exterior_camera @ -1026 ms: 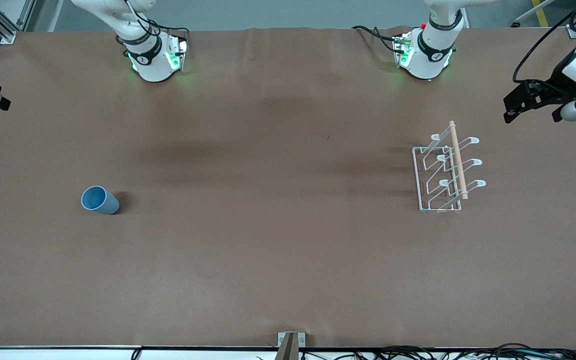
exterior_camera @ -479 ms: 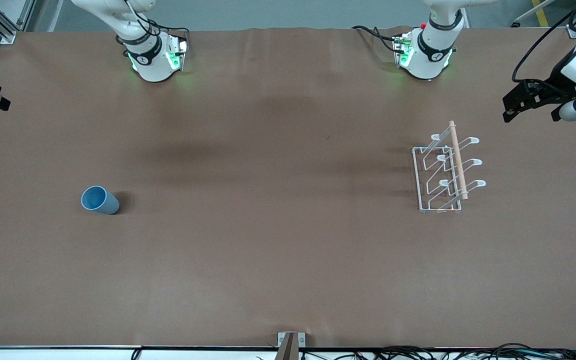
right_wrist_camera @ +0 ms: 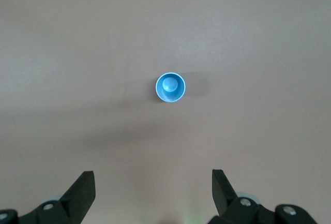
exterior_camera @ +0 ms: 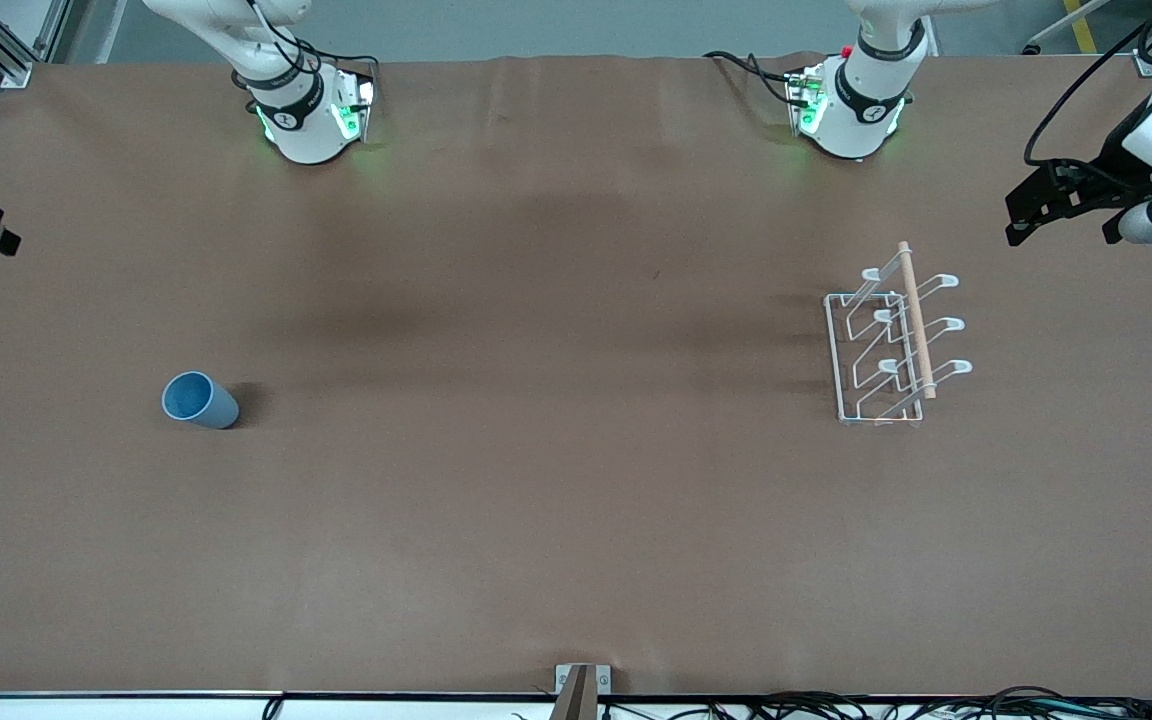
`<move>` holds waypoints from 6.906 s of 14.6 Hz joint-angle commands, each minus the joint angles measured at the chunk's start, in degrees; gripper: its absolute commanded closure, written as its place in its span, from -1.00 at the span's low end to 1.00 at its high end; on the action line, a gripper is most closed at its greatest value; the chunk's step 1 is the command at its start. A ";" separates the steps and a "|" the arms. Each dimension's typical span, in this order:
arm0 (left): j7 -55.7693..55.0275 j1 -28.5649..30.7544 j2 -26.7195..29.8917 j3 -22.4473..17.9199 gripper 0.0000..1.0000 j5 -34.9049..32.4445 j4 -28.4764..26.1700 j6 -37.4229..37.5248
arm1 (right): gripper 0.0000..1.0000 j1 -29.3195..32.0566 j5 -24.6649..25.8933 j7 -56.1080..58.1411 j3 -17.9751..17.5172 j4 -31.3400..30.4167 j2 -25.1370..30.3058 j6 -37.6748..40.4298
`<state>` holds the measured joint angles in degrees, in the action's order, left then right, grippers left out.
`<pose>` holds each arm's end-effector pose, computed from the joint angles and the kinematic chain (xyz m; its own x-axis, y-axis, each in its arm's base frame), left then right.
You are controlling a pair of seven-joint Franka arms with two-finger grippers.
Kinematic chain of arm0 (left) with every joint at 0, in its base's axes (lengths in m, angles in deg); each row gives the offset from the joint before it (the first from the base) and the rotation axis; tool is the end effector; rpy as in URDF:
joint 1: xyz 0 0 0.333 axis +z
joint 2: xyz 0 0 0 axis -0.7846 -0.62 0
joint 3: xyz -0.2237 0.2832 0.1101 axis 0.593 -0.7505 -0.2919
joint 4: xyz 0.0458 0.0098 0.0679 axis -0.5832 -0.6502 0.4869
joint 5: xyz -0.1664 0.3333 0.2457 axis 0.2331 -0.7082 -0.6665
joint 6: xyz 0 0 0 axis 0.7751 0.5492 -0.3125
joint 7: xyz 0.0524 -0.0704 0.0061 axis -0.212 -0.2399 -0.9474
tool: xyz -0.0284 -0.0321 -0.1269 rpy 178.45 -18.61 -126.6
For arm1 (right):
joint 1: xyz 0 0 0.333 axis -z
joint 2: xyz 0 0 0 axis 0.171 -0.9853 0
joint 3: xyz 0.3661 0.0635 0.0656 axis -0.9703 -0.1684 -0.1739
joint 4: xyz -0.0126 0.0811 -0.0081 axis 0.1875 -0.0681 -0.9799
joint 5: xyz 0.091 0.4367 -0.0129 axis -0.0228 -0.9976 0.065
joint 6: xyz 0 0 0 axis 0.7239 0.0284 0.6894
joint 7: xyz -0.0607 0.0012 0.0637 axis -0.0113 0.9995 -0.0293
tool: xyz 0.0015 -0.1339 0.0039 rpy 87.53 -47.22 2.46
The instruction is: Hang cup on cup holder
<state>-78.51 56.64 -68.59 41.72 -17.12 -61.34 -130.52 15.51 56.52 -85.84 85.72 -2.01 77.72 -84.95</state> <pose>0.5767 -0.0645 0.6887 0.9992 -0.0084 0.0395 -0.0072 -0.9995 -0.0308 0.6040 -0.0729 0.6981 0.9931 -0.1126 -0.0323 -0.1130 -0.9935 -0.0111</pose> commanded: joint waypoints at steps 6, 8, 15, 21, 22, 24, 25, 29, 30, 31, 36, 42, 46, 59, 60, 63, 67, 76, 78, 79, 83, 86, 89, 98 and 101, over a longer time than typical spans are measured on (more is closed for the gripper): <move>0.21 -0.12 -1.19 -0.04 -1.00 -0.11 2.43 0.94 | -0.97 3.91 -0.29 7.83 -0.62 -8.19 -1.60 -11.63; 0.30 0.06 -1.19 -0.04 -1.00 0.07 2.43 0.94 | -0.96 3.56 0.41 7.92 -0.62 -10.83 -2.38 -14.28; 0.30 -0.12 -1.19 -0.04 -1.00 0.16 2.34 1.03 | -0.83 3.30 2.52 7.22 -0.62 -24.17 -3.35 -30.78; 0.47 0.06 -1.98 -0.04 -1.00 0.24 2.51 1.12 | -0.84 3.65 2.52 6.08 -0.62 -34.22 -6.25 -44.34; 0.39 0.06 -2.07 -0.04 -1.00 0.77 2.52 1.03 | -0.84 3.65 2.52 5.99 -0.62 -34.39 -7.21 -44.87; 0.38 -0.20 -2.15 -0.04 -1.00 0.86 2.52 1.03 | -0.83 3.74 2.52 5.90 -0.62 -34.66 -8.71 -46.36; 0.38 -0.20 -2.16 -0.04 -1.00 1.12 2.52 1.03 | -0.83 3.91 2.52 5.90 -0.62 -35.09 -9.41 -47.33; 0.38 0.15 -2.42 -0.04 -1.00 1.47 2.52 1.03 | -0.83 4.18 2.52 5.90 -0.62 -35.89 -12.05 -50.76; 0.38 0.32 -2.42 -0.04 -1.00 1.56 2.52 1.03 | -0.83 4.26 2.52 5.90 -0.62 -35.89 -12.49 -51.03; 0.38 0.32 -2.51 -0.04 -1.00 1.47 2.52 1.03 | -0.83 4.35 2.52 5.90 -0.62 -35.80 -13.11 -51.38; 0.39 0.32 -2.68 -0.04 -1.00 1.74 2.52 1.03 | -0.83 5.14 2.52 5.90 -0.71 -38.09 -15.22 -55.86; 0.47 0.32 -2.77 -0.04 -1.00 1.74 2.52 1.03 | -0.69 5.14 2.44 5.81 -0.71 -38.09 -17.24 -57.53; 0.47 0.32 -3.12 -0.04 -1.00 1.74 2.52 1.03 | 0.56 5.05 2.09 5.73 -0.71 -38.09 -17.33 -57.45; 0.38 0.24 -4.09 -0.04 -1.00 1.82 3.65 1.03 | 0.99 0.50 -0.97 5.38 -2.03 -27.90 -9.26 -36.73; 0.38 0.24 -4.35 -0.04 -1.00 1.74 4.27 1.03 | 0.99 -0.91 -5.69 5.20 -2.03 -27.89 -7.42 -35.49; 0.38 0.24 -4.53 -0.04 -1.00 1.83 4.54 1.03 | 0.98 -5.30 -12.93 -0.14 -2.20 -26.76 -3.54 -30.83; 0.47 -0.11 -4.53 -0.04 -1.00 1.74 4.45 0.94 | 0.97 -14.35 -23.28 -8.33 -2.47 -26.22 0.50 -30.03; 1.09 -3.45 -8.47 6.45 -1.00 11.04 4.54 1.03 | 0.98 -23.85 -56.16 -7.46 -2.56 -26.40 2.18 -30.20; 1.44 -4.51 -9.27 8.73 -1.00 12.11 4.97 1.03 | 0.98 -25.35 -59.07 -7.46 -2.56 -26.31 1.92 -30.38; 2.66 -5.21 -9.71 10.14 -1.00 12.11 5.24 1.03 | 0.97 -25.96 -61.70 -7.37 -2.56 -26.31 1.83 -30.29; 9.60 -9.86 -10.42 14.54 -1.00 11.93 8.31 0.94 | 0.97 -28.69 -65.41 -0.63 -2.56 -26.31 0.60 -30.64; 17.05 -11.45 -9.80 16.64 -1.00 12.28 8.84 0.94 | 0.96 -30.09 -65.50 5.00 -2.56 -26.40 -1.24 -30.11; 26.54 -11.89 -10.42 17.62 -1.00 16.58 9.46 0.07 | 0.96 -31.59 -65.76 6.95 -2.56 -25.87 -2.91 -30.29; 30.44 -19.36 -13.41 19.56 -1.00 14.23 8.76 -10.03 | 0.93 -31.68 -76.65 18.11 -2.56 -25.69 -4.67 -29.33; 34.30 -19.98 -14.98 19.56 -1.00 10.97 8.76 -12.32 | 0.93 -31.68 -77.72 18.73 -2.56 -25.70 -5.03 -28.62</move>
<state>-46.84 36.67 -82.30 61.11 -4.49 -53.20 -141.31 -15.85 -18.97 -68.70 82.82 -27.79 72.84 -114.37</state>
